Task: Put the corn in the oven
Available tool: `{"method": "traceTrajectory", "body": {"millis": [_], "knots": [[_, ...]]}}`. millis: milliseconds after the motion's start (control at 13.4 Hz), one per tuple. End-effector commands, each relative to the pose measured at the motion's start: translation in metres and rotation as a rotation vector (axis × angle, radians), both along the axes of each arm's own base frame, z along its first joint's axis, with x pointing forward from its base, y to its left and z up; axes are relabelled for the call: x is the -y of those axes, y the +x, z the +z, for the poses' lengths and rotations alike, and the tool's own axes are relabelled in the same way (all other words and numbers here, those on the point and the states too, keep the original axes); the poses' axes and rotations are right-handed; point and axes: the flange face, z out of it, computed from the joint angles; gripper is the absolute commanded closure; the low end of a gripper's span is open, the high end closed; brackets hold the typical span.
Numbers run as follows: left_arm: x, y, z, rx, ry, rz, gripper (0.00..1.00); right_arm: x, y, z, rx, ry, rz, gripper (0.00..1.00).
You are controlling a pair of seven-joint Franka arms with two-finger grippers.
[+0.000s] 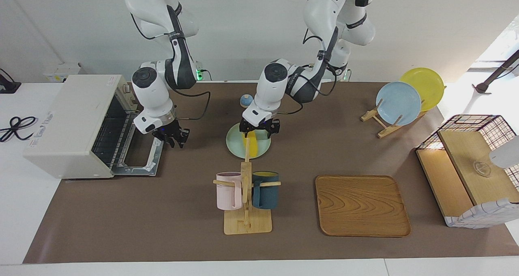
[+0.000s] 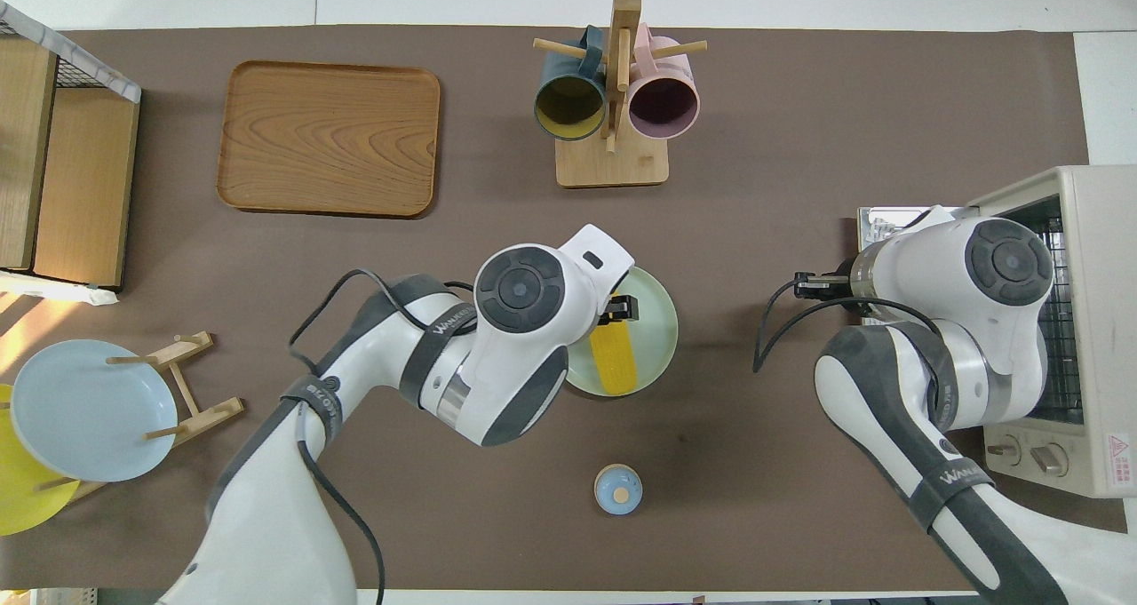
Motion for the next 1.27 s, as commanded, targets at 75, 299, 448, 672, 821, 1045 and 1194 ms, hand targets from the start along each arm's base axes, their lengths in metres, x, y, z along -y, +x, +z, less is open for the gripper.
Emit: {"method": "traceTrajectory", "body": {"millis": [75, 299, 448, 672, 821, 1045, 1194], "knots": [[-0.095, 0.051, 0.083, -0.017, 0.001, 0.085, 0.0, -0.031, 0.011, 0.033, 0.035, 0.023, 0.046, 0.0], [-0.175, 0.088, 0.135, 0.009, 0.056, 0.106, 0.0, -0.078, 0.037, 0.074, 0.008, 0.028, 0.097, 0.0], [-0.234, 0.105, 0.163, 0.027, 0.073, 0.095, 0.0, -0.143, 0.033, 0.091, 0.023, 0.046, 0.053, 0.0], [-0.298, 0.104, 0.192, 0.026, 0.084, 0.046, 0.0, -0.234, 0.016, 0.097, 0.032, 0.057, 0.007, 0.0], [-0.324, 0.097, 0.202, 0.006, 0.11, 0.031, 0.0, -0.3, 0.003, 0.093, 0.031, 0.072, -0.046, 0.0], [-0.345, 0.083, 0.216, -0.023, 0.152, -0.019, 0.0, -0.375, -0.003, 0.046, 0.048, 0.044, -0.068, 0.0], [-0.352, 0.076, 0.226, -0.033, 0.153, -0.013, 0.0, -0.388, -0.007, 0.011, 0.063, 0.053, -0.057, 0.0]]}}
